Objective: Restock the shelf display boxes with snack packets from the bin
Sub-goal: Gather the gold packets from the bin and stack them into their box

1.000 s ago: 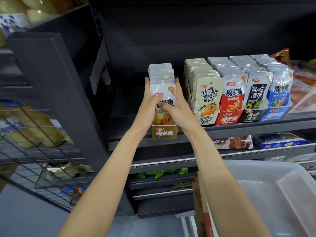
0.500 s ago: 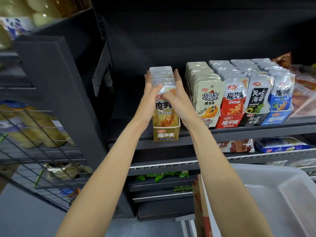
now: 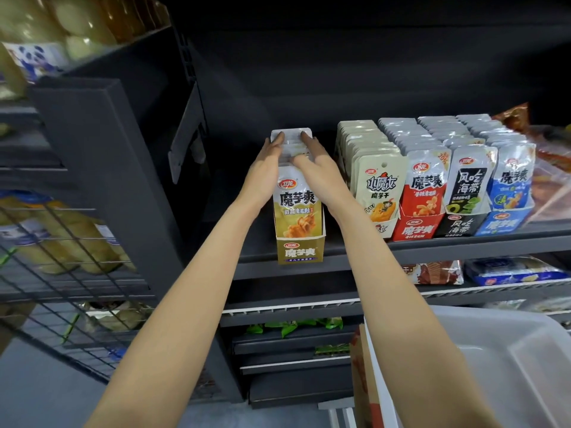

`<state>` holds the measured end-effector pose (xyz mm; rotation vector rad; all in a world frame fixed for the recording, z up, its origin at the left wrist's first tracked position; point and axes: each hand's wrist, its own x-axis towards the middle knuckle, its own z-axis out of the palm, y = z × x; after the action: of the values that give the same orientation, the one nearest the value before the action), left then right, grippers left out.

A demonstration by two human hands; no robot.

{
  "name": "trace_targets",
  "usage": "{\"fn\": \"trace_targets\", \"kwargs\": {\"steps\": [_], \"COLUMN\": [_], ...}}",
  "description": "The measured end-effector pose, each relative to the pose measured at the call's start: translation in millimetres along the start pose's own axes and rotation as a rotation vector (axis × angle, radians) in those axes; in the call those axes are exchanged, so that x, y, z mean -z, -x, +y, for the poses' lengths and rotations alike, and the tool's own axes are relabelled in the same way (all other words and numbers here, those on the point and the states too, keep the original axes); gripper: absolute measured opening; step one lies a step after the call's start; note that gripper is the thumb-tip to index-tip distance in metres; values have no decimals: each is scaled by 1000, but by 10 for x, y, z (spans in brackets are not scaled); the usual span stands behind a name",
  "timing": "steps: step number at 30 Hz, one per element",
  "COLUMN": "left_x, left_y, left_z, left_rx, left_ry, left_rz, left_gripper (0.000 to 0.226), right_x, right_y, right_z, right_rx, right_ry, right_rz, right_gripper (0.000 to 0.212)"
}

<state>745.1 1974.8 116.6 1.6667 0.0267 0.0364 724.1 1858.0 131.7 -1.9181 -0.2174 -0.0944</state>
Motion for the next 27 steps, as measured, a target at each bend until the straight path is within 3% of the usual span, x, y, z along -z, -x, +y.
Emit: {"fn": "trace_targets", "kwargs": {"steps": [3,8,11,16,20,27], "left_x": [-54,-152,-167,-130,-59,78], "left_y": [13,84,123,232,416,810], "left_z": [-4,-27,3,55,29,-159], "left_rx": [51,72,17,-63,-92,-181], "left_ry": [79,228,231,227,215,82], "left_rz": [-10,-30,4,-4,-13,-103], "left_gripper": [64,86,61,55,85,79], "right_x": [-8,5,27,54,102,80], "right_y": [-6,16,-4,83,382,703], "right_z": [45,101,95,22,-24,160], "right_rx": [8,7,-3,50,119,178], "right_ry": [-48,-124,-99,-142,-195,-26], "right_rz": [29,24,-21,-36,22,143], "right_gripper": [57,66,70,76,72,68]}}
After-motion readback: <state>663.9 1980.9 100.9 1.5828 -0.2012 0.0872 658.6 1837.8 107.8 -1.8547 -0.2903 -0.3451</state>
